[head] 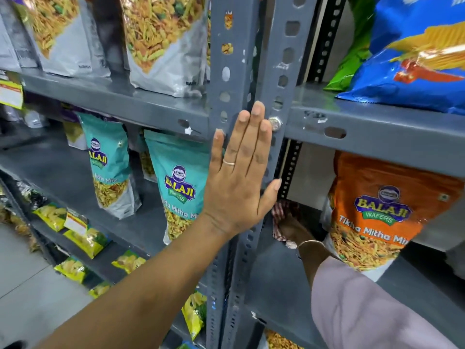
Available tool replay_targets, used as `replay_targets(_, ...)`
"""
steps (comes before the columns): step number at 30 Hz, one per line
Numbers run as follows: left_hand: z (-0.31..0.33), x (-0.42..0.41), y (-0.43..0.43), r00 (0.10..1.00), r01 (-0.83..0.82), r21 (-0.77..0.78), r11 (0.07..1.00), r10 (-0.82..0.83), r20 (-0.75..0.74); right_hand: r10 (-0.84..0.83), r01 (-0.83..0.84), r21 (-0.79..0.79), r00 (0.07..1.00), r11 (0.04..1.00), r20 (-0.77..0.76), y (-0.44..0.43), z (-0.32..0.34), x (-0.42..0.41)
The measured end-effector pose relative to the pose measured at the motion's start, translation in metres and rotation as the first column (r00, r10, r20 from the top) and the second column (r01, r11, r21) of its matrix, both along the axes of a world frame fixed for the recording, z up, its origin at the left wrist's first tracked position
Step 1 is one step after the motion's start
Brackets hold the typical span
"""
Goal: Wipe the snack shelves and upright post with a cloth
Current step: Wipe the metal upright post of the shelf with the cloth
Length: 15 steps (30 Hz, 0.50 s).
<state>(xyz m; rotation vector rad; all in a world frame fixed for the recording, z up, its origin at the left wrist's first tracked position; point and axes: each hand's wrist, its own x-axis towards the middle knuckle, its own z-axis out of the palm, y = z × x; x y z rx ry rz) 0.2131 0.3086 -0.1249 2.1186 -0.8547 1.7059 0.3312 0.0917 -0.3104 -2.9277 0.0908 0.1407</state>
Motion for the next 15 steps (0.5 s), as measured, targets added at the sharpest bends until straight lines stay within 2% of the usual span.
replay_targets(5,0.001,-0.002,0.001,0.999,-0.009,0.006,1.0,0.009,-0.031,0.062,-0.062,-0.001,0.998,0.998,-0.032,0.01,0.0,-0.019)
replay_targets(8,0.001,-0.002,0.0,0.999,-0.009,0.002,1.0,0.009,-0.045,-0.025,0.029,0.118,0.999,0.993,-0.03,0.017,0.001,-0.041)
replay_targets(11,0.001,-0.003,0.0,0.998,-0.015,-0.002,1.0,0.015,-0.053,0.015,-0.016,0.135,1.0,0.991,0.01,0.025,0.002,-0.073)
replay_targets(15,0.003,-0.004,-0.001,0.998,-0.027,-0.004,1.0,0.027,-0.058,0.014,-0.028,0.245,0.998,0.969,0.059,0.043,0.003,-0.136)
